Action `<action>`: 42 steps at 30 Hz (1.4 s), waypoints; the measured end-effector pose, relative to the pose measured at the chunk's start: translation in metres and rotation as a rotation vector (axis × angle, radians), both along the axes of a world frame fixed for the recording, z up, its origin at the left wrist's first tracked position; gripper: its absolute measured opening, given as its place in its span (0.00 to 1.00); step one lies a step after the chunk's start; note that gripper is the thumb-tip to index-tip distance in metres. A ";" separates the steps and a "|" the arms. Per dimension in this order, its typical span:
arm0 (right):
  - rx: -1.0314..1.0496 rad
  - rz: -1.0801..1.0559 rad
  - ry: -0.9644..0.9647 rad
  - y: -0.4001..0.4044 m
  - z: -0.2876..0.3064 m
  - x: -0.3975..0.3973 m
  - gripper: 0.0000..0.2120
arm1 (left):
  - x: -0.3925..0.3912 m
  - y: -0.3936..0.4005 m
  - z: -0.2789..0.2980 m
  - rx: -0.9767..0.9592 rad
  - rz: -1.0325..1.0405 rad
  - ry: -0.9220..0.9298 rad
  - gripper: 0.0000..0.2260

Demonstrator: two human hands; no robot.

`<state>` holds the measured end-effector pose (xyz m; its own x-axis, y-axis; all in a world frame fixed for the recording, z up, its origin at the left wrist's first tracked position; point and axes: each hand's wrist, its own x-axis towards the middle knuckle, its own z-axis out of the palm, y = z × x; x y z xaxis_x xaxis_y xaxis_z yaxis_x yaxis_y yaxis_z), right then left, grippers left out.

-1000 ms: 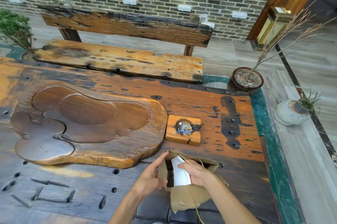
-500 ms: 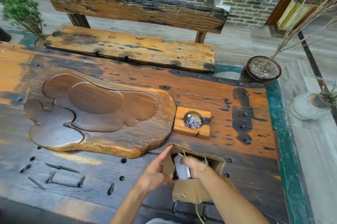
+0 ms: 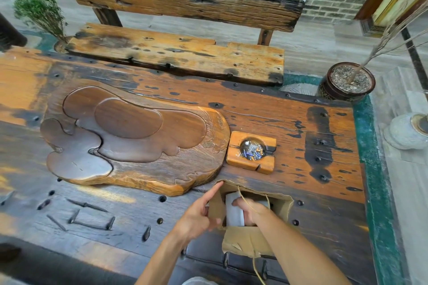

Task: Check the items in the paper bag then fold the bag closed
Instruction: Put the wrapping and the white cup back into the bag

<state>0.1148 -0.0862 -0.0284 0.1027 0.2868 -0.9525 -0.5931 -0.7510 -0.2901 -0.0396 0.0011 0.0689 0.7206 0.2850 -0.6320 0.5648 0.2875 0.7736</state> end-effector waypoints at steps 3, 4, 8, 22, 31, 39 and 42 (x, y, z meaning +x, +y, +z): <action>-0.025 -0.010 0.022 0.005 -0.004 0.000 0.10 | 0.000 -0.001 -0.003 -0.003 -0.003 0.002 0.40; -0.020 -0.003 0.022 0.005 -0.005 0.000 0.12 | 0.001 -0.001 -0.003 -0.003 0.001 -0.002 0.40; -0.059 0.003 0.046 0.001 -0.006 0.002 0.16 | 0.000 0.000 -0.004 -0.009 0.021 -0.013 0.41; -0.103 0.034 -0.020 0.010 -0.020 0.000 0.16 | 0.003 0.000 0.000 0.006 0.019 0.016 0.40; -0.127 0.218 -0.174 -0.006 0.006 0.001 0.18 | 0.005 -0.001 0.011 0.063 0.006 0.028 0.39; -0.161 0.455 -0.363 -0.026 0.028 0.024 0.14 | 0.008 -0.005 0.005 0.047 0.049 0.005 0.40; -0.121 0.556 -0.465 -0.035 0.032 0.030 0.04 | 0.010 -0.005 0.000 0.059 0.056 0.004 0.40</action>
<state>0.1449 -0.1212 0.0039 0.3737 0.3098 -0.8743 0.0491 -0.9479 -0.3149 -0.0293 -0.0042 0.0685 0.7001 0.3620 -0.6155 0.5519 0.2727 0.7881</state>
